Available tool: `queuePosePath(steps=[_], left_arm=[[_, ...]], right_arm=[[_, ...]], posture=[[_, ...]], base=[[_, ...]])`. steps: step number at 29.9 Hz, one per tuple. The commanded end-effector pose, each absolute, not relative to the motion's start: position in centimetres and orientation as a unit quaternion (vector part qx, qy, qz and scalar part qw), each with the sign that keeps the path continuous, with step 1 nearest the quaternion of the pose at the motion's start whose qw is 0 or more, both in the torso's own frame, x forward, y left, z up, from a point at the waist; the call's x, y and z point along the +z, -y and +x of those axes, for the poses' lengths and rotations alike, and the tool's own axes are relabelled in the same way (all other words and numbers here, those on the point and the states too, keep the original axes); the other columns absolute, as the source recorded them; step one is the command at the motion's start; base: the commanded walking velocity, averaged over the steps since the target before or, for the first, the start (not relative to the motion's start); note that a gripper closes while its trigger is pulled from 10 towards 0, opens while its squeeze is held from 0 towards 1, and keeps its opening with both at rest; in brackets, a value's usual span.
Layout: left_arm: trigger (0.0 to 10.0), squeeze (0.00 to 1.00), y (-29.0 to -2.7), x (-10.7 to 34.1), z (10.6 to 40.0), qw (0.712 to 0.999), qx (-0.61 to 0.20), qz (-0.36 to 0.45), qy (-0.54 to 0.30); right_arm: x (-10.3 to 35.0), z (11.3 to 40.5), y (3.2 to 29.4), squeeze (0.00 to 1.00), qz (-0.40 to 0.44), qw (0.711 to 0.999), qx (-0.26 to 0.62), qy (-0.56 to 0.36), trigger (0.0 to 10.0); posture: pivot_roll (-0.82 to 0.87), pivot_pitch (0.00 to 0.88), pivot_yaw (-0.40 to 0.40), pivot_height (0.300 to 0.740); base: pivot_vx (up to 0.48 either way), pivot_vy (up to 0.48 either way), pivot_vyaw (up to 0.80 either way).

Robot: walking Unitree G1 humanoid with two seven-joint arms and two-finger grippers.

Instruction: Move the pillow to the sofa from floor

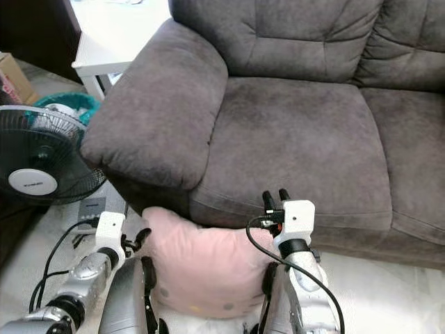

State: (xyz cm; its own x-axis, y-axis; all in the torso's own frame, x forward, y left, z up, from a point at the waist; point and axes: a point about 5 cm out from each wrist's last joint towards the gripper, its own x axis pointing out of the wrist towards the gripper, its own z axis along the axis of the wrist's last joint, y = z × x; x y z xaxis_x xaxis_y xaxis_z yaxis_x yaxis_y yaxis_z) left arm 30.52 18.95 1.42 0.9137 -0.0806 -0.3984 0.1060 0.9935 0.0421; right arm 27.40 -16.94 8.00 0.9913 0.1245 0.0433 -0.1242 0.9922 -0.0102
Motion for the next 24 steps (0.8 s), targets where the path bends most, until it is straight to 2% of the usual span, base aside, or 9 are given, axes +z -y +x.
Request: queuePosePath(steps=[1,10,16,24], left_arm=[[10.0,0.00,-19.1,1.2,30.5,0.976,-0.036,0.023,-0.215],[10.0,0.00,-19.2,2.0,31.3,0.978,-0.024,0.002,-0.209],[10.0,0.00,-20.0,2.1,31.3,0.977,-0.007,0.005,-0.213],[10.0,0.00,-21.5,2.0,30.9,0.975,0.023,0.023,-0.222]], right_arm=[[8.9,27.6,17.0,0.00,-0.005,0.997,0.070,0.033,10.0],[11.1,28.5,17.1,0.00,-0.010,0.994,0.090,0.055,10.0],[11.4,28.6,16.8,0.00,-0.014,0.993,0.111,0.047,10.0],[11.1,28.1,17.5,0.00,-0.024,0.993,0.114,0.025,10.0]], posture=[[0.04,0.173,-0.062,0.493],[0.01,0.227,-0.117,0.493],[0.01,0.270,-0.148,0.493],[-0.01,0.313,-0.181,0.493]], base=[[0.000,0.000,0.00],[0.000,0.000,0.00],[0.000,0.000,0.00],[0.000,0.000,0.00]])
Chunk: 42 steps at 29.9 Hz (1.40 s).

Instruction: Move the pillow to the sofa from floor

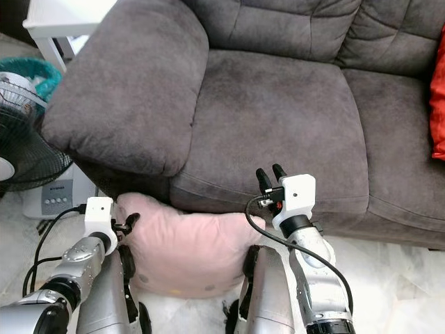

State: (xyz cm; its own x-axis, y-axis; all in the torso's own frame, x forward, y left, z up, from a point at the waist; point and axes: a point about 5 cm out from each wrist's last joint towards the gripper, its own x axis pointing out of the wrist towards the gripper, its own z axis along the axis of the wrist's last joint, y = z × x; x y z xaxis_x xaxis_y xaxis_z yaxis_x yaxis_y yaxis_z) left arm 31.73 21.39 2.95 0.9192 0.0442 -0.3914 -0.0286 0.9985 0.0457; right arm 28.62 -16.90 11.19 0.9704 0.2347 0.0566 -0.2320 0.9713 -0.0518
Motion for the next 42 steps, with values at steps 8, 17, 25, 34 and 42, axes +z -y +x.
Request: queuePosePath(steps=[8,17,25,34,42], left_arm=[[10.0,0.00,-22.6,3.1,31.3,0.983,0.023,-0.014,-0.179],[10.0,0.00,-22.7,4.1,31.7,0.990,-0.006,-0.031,-0.140],[10.0,0.00,-22.3,4.3,31.9,0.989,-0.030,-0.037,-0.140],[10.0,0.00,-22.1,3.8,31.8,0.987,-0.019,-0.025,-0.160],[10.0,0.00,-22.6,4.7,32.4,0.990,0.019,-0.018,-0.141]], right_arm=[[11.1,27.2,17.6,0.00,-0.025,0.992,0.120,0.016,10.0],[11.0,25.7,18.3,0.00,-0.029,0.993,0.116,0.002,10.0],[11.1,25.1,18.4,0.00,-0.030,0.993,0.117,-0.006,10.0],[11.3,24.4,18.9,0.00,-0.035,0.993,0.111,-0.014,10.0],[11.4,23.9,19.2,0.00,-0.040,0.993,0.110,-0.020,10.0]], posture=[[-0.03,0.342,-0.193,0.493],[-0.06,0.370,-0.206,0.493],[-0.07,0.389,-0.215,0.493],[-0.09,0.400,-0.217,0.493],[-0.10,0.404,-0.231,0.493]], base=[[0.000,0.000,0.00],[0.000,0.000,0.00],[0.000,0.000,0.00],[0.000,0.000,0.00],[0.000,0.000,0.00]])
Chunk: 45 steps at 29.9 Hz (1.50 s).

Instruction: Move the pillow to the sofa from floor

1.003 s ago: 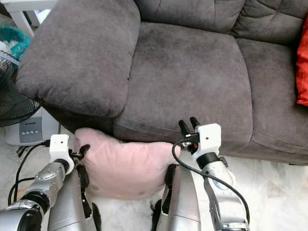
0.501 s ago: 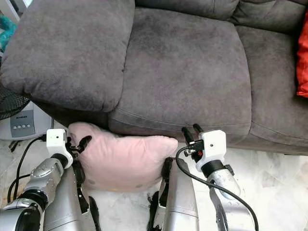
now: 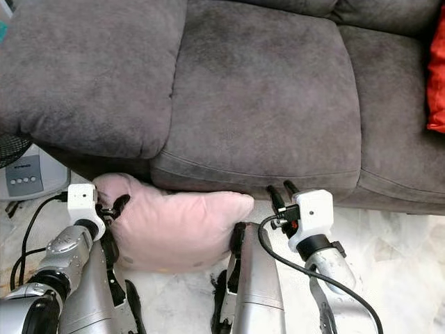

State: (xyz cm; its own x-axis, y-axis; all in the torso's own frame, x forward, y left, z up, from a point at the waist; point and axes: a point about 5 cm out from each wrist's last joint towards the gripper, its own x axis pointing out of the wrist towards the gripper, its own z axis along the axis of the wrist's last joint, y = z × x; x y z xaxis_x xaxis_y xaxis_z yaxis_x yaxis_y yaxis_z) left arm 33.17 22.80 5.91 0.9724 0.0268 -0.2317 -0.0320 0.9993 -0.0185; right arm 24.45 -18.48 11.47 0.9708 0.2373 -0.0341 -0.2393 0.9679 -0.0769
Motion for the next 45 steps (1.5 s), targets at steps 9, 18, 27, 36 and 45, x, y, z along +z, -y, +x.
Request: queuePosePath(steps=[9,18,27,36,45], left_arm=[[0.0,0.00,-22.6,4.4,32.2,0.989,0.025,-0.020,-0.142],[0.0,0.00,-22.5,3.9,31.8,0.988,0.026,-0.018,-0.149],[0.0,0.00,-22.7,4.0,31.9,0.989,0.026,-0.007,-0.147],[0.0,0.00,-22.8,3.9,31.8,0.988,0.025,0.002,-0.151],[0.0,0.00,-22.9,3.7,31.5,0.988,0.030,0.007,-0.150]], right_arm=[[11.5,23.8,19.3,0.00,-0.042,0.993,0.111,-0.024,10.0],[11.6,23.8,19.2,0.00,-0.042,0.992,0.113,-0.027,10.0],[11.4,23.8,19.1,0.00,-0.041,0.992,0.113,-0.029,10.0],[11.1,24.1,18.6,0.00,-0.037,0.992,0.114,-0.030,10.0],[10.9,24.2,18.4,0.00,-0.037,0.992,0.116,-0.030,10.0]], posture=[[-0.11,0.409,-0.238,0.493],[-0.11,0.412,-0.239,0.493],[-0.10,0.408,-0.233,0.493],[-0.09,0.399,-0.222,0.493],[-0.08,0.388,-0.210,0.493]], base=[[0.000,0.000,0.00],[0.000,0.000,0.00],[0.000,0.000,0.00],[0.000,0.000,0.00],[0.000,0.000,0.00]])
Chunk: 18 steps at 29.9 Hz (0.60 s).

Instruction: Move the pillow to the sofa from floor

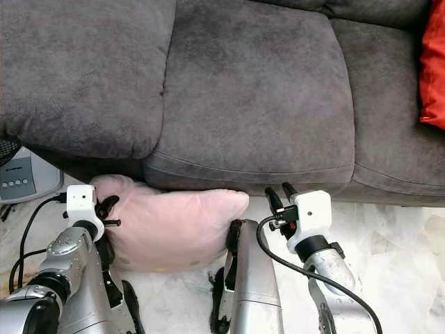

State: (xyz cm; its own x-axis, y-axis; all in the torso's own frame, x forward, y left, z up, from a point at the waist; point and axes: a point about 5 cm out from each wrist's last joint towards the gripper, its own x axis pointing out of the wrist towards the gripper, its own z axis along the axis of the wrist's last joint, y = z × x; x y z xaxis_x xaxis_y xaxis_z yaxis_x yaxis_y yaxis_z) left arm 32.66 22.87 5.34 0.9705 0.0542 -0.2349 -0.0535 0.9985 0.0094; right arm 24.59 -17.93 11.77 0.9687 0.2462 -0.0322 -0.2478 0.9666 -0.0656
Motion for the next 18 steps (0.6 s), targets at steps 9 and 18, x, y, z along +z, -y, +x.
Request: queuePosePath(steps=[9,18], left_arm=[[0.0,0.00,-22.8,3.8,31.2,0.992,0.037,0.009,-0.124],[10.0,0.00,-22.7,5.7,31.5,0.998,0.043,0.004,-0.046]], right_arm=[[10.3,24.7,17.6,0.00,-0.028,0.993,0.113,-0.031,10.0],[9.6,25.2,17.0,0.00,-0.019,0.993,0.109,-0.033,10.0]], posture=[[-0.04,0.365,-0.176,0.493],[0.00,0.341,-0.134,0.493]], base=[[0.000,0.000,0.00],[0.000,0.000,0.00]])
